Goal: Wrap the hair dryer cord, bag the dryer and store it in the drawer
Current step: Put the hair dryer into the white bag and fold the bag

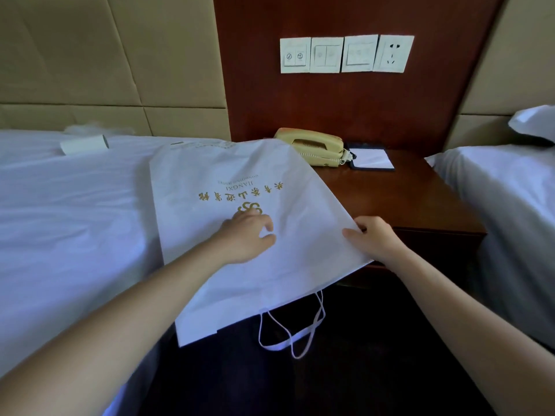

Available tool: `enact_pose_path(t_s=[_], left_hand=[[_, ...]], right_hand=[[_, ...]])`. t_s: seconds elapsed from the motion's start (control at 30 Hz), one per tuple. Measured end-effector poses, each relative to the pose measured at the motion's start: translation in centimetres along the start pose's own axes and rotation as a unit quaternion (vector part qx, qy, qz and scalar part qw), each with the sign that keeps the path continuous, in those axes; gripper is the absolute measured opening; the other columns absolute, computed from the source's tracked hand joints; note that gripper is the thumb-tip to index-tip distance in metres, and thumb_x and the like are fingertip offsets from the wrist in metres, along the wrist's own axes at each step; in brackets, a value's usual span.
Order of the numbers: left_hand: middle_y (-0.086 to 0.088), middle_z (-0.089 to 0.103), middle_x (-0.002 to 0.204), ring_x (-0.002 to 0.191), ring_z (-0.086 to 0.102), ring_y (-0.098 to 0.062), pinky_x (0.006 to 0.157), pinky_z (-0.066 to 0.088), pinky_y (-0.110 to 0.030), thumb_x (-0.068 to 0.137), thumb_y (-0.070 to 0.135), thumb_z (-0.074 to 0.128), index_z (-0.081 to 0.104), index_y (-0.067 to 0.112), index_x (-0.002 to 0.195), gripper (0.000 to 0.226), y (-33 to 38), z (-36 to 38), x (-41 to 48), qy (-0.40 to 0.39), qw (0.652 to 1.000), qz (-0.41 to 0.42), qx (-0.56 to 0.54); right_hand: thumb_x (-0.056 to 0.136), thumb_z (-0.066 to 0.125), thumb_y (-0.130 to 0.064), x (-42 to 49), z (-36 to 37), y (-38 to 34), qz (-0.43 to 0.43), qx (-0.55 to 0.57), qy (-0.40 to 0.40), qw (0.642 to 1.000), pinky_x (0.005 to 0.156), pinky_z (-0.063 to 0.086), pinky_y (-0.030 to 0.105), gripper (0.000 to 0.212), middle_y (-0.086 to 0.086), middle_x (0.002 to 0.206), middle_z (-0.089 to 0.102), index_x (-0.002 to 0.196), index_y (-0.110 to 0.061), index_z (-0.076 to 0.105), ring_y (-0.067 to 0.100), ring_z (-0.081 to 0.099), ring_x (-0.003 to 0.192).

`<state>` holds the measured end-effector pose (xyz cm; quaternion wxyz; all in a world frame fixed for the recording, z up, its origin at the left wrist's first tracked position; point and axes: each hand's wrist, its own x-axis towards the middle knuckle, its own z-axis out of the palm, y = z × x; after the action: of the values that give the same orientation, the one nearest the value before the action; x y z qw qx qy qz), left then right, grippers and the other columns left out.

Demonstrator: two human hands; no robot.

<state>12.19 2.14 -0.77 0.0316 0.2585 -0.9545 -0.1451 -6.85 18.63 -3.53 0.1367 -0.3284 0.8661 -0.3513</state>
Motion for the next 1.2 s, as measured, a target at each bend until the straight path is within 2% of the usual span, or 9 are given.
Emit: enact_pose_path(t_s=[0.1, 0.23, 0.43, 0.53, 0.77, 0.93, 1.07, 1.13, 1.2], left_hand=[[-0.003, 0.019, 0.155, 0.143, 0.015, -0.025, 0.112, 0.015, -0.041, 0.096, 0.048, 0.036, 0.027, 0.028, 0.145, 0.055, 0.9, 1.4, 1.9, 0.019, 0.994, 0.016, 0.104], [0.004, -0.008, 0.161, 0.146, -0.014, -0.029, 0.113, 0.0, -0.055, 0.094, 0.06, 0.023, 0.001, 0.045, 0.148, 0.06, 1.2, 2.6, 5.0, -0.025, 0.995, -0.024, 0.099], [0.005, -0.012, 0.16, 0.144, -0.019, -0.034, 0.111, 0.0, -0.06, 0.09, 0.067, 0.019, -0.003, 0.05, 0.146, 0.062, 2.1, 5.6, 6.5, -0.055, 0.993, -0.046, 0.097], [0.006, -0.011, 0.16, 0.144, -0.02, -0.031, 0.112, -0.001, -0.059, 0.091, 0.065, 0.022, -0.001, 0.051, 0.146, 0.061, 2.6, 6.1, 6.5, -0.047, 0.996, -0.035, 0.067], [0.011, -0.009, 0.16, 0.146, -0.017, -0.019, 0.116, 0.001, -0.051, 0.094, 0.059, 0.024, 0.004, 0.048, 0.147, 0.058, 2.7, 6.4, 4.9, -0.045, 0.998, 0.012, 0.051], [0.012, -0.008, 0.16, 0.147, -0.008, -0.01, 0.118, 0.008, -0.039, 0.097, 0.054, 0.023, 0.002, 0.037, 0.15, 0.06, 0.2, 5.5, 2.1, -0.062, 0.993, 0.006, 0.105], [0.009, -0.007, 0.16, 0.147, -0.009, -0.014, 0.116, -0.003, -0.049, 0.095, 0.058, 0.02, 0.005, 0.039, 0.15, 0.06, -2.1, 5.3, -1.4, -0.101, 0.983, -0.059, 0.144], [0.007, 0.012, 0.16, 0.147, 0.007, -0.016, 0.115, 0.005, -0.047, 0.096, 0.057, 0.025, 0.023, 0.033, 0.148, 0.058, -2.5, 4.7, -2.7, -0.101, 0.981, -0.081, 0.146], [0.004, 0.039, 0.15, 0.138, 0.034, -0.019, 0.109, 0.024, -0.039, 0.095, 0.054, 0.029, 0.043, 0.025, 0.138, 0.054, -3.0, 3.7, -3.3, -0.023, 0.99, -0.066, 0.125]], right_hand=[[0.087, 0.058, -0.017, 0.0, 0.1, 1.4, 0.017, 0.043, -0.019, 0.999, 0.049, 0.033, 0.026, 0.029, 0.002, 0.062, 0.045, 0.062, -0.01, 0.046, 0.02, 0.046, 0.06], [0.087, 0.059, -0.006, 0.5, -0.6, 2.5, 0.022, 0.152, -0.032, 0.988, 0.045, 0.039, 0.023, 0.029, 0.005, 0.056, 0.046, 0.061, -0.009, 0.045, 0.018, 0.049, 0.049], [0.088, 0.054, 0.002, 0.5, -2.1, 4.7, -0.012, 0.25, -0.023, 0.968, 0.045, 0.041, 0.027, 0.018, 0.009, 0.062, 0.057, 0.087, -0.015, 0.049, 0.019, 0.053, 0.05], [0.09, 0.05, 0.004, -0.4, -2.5, 5.8, -0.055, 0.305, -0.056, 0.949, 0.049, 0.05, 0.022, 0.034, 0.012, 0.072, 0.068, 0.11, -0.024, 0.054, 0.016, 0.062, 0.055], [0.093, 0.05, -0.002, -0.8, -4.9, 5.2, -0.05, 0.317, -0.093, 0.943, 0.057, 0.049, 0.022, 0.028, 0.005, 0.079, 0.068, 0.083, -0.016, 0.072, 0.016, 0.061, 0.065], [0.093, 0.05, -0.008, -1.5, -5.0, 5.1, -0.029, 0.184, -0.086, 0.979, 0.047, 0.042, 0.014, 0.022, 0.007, 0.07, 0.058, 0.088, -0.007, 0.072, 0.007, 0.053, 0.052], [0.09, 0.052, -0.02, -1.8, -4.1, 5.1, 0.002, 0.013, -0.116, 0.993, 0.064, 0.047, 0.025, 0.023, 0.007, 0.086, 0.065, 0.09, -0.013, 0.074, 0.019, 0.058, 0.074], [0.09, 0.05, -0.023, -1.9, -3.7, 5.3, -0.015, -0.103, -0.114, 0.988, 0.07, 0.045, 0.033, 0.024, 0.007, 0.088, 0.066, 0.09, -0.012, 0.072, 0.021, 0.06, 0.081], [0.091, 0.046, -0.023, -1.8, -3.1, 4.9, -0.053, -0.201, -0.057, 0.976, 0.076, 0.046, 0.039, 0.027, 0.011, 0.091, 0.061, 0.093, -0.005, 0.066, 0.029, 0.057, 0.092]])
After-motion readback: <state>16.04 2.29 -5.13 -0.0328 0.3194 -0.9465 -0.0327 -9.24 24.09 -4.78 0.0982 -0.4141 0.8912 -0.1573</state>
